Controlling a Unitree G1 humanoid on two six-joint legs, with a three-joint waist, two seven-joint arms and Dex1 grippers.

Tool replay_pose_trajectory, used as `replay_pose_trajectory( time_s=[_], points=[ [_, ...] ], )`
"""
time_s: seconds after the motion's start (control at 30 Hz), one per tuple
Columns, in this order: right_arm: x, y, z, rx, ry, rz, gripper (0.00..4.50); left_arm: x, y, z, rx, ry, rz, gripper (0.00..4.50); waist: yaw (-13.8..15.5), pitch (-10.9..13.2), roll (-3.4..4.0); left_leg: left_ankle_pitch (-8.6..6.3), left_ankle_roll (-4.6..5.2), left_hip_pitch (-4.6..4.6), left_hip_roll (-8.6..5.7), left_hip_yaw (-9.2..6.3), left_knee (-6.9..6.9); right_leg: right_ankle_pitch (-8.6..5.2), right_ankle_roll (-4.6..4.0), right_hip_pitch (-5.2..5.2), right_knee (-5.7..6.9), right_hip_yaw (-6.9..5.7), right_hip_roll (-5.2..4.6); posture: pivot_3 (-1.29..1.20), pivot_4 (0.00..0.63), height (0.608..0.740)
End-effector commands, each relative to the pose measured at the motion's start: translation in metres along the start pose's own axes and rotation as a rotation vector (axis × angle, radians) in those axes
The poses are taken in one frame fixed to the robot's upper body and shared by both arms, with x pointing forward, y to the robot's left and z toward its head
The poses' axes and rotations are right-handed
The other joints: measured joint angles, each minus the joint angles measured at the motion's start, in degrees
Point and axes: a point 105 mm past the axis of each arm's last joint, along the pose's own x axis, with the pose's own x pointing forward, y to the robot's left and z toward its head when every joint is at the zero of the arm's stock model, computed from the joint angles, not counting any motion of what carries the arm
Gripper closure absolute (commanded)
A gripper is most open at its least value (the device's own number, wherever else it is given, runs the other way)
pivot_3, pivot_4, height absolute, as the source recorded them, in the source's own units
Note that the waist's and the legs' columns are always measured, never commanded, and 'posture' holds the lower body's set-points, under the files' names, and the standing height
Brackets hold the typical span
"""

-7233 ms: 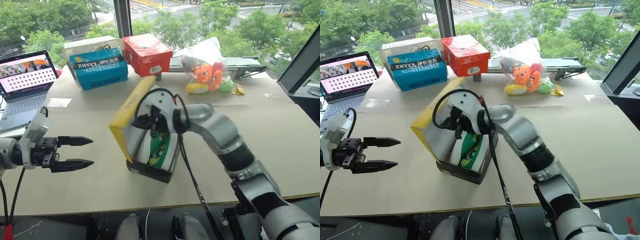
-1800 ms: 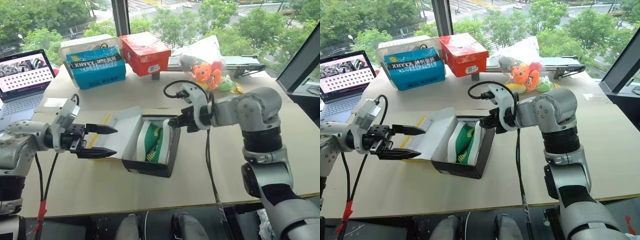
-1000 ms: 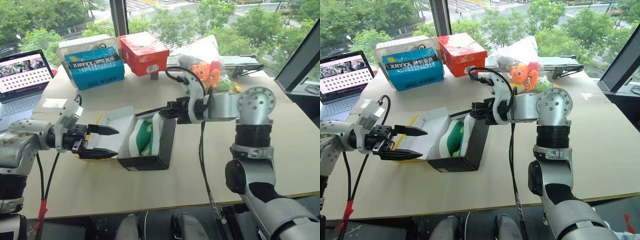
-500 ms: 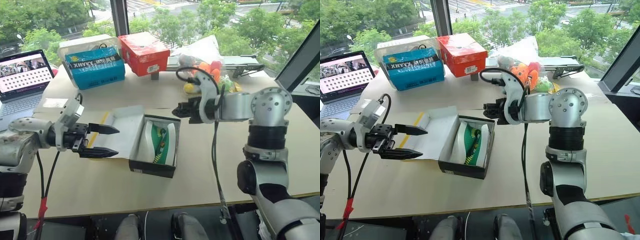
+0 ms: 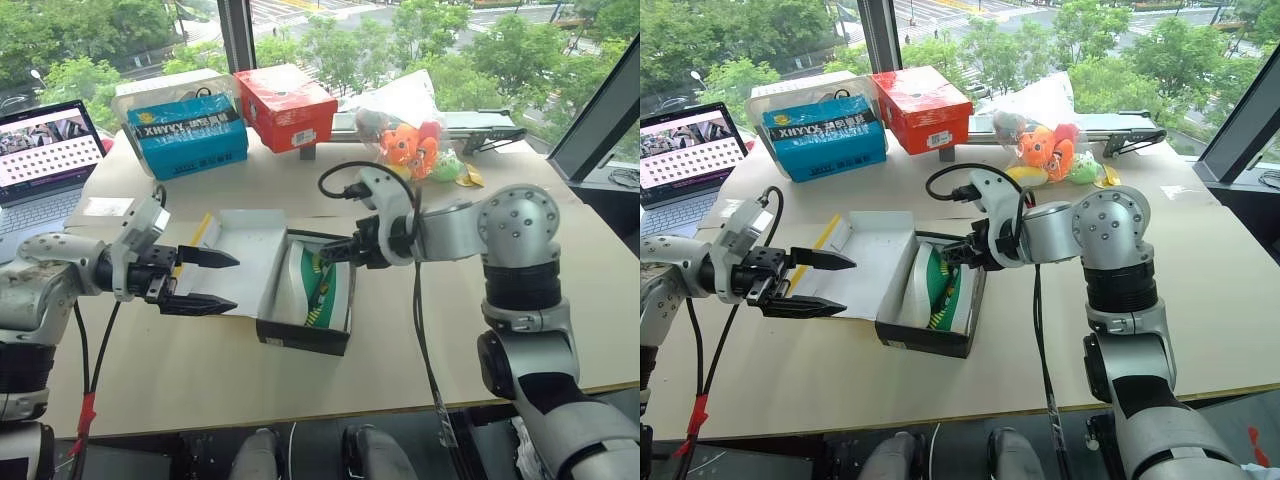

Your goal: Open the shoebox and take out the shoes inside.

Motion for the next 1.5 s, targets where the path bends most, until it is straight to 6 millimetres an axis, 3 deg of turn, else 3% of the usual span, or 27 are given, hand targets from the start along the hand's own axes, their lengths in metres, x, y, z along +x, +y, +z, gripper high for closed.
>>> replay_pose_trajectory(
  time_s=[0.03, 0.23, 0.5, 0.7, 1.03, 1.2, 1.33, 1.5],
  points=[
    [-0.002, 0.000, -0.001, -0.037, 0.003, -0.017, 1.04, 0.000, -0.002, 0.005, 0.025, -0.006, -0.005, 0.00, 0.01, 0.00, 0.00, 0.00, 0.00, 0.00, 0.00, 0.00, 0.00, 0.00, 0.00, 0.00, 0.00, 0.00, 0.00, 0.00, 0.150, 0.739],
    [0.006, -0.013, -0.018, -0.065, 0.070, -0.098, 1.04, 0.000, -0.004, 0.005, 0.020, -0.010, -0.004, 0.00, 0.05, -0.01, -0.01, 0.00, 0.00, 0.01, 0.00, -0.01, 0.00, 0.00, 0.00, 0.01, 0.00, -0.01, 0.00, 0.00, 0.150, 0.739],
    [-0.006, -0.014, 0.007, -0.147, 0.002, -0.143, 1.04, -0.001, -0.005, 0.004, 0.012, -0.014, 0.004, 0.00, 0.15, 0.00, 0.00, 0.00, 0.00, 0.06, 0.00, -0.03, 0.02, 0.00, 0.00, 0.05, 0.00, -0.02, -0.02, 0.00, 0.150, 0.739],
    [-0.006, -0.017, 0.011, -0.166, -0.011, -0.165, 1.04, -0.001, -0.005, 0.004, 0.013, -0.016, 0.007, 0.00, 0.11, 0.00, 0.00, 0.00, -0.01, 0.04, -0.01, 0.00, 0.01, 0.00, -0.01, 0.02, 0.00, -0.01, -0.01, 0.00, 0.150, 0.739],
    [0.005, -0.018, 0.000, -0.167, 0.020, -0.163, 1.04, -0.003, -0.006, 0.001, 0.008, -0.012, 0.014, 0.00, 0.05, 0.00, 0.00, 0.00, 0.00, 0.04, 0.01, 0.01, 0.01, 0.00, -0.01, -0.01, 0.01, 0.00, 0.00, 0.00, 0.150, 0.739],
    [0.004, -0.012, 0.011, -0.180, -0.012, -0.151, 1.04, -0.004, -0.007, -0.001, 0.006, -0.007, 0.018, 0.00, 0.04, 0.00, 0.00, 0.00, -0.01, 0.04, 0.01, 0.02, 0.01, 0.00, -0.01, -0.01, 0.02, 0.00, 0.00, 0.00, 0.150, 0.739],
    [0.012, -0.014, -0.001, -0.176, 0.022, -0.146, 1.04, -0.005, -0.008, -0.001, 0.005, -0.008, 0.023, 0.00, 0.05, 0.00, 0.00, 0.00, -0.01, 0.04, 0.01, 0.02, 0.01, 0.00, -0.01, -0.01, 0.02, 0.00, -0.01, 0.00, 0.150, 0.739],
    [0.031, -0.021, -0.035, -0.148, 0.118, -0.129, 1.04, -0.004, -0.009, -0.002, 0.004, -0.010, 0.023, 0.00, 0.05, -0.02, -0.02, 0.00, -0.01, 0.06, 0.01, 0.01, 0.01, -0.01, -0.01, 0.02, 0.02, -0.01, -0.01, 0.00, 0.150, 0.739]
  ],
)
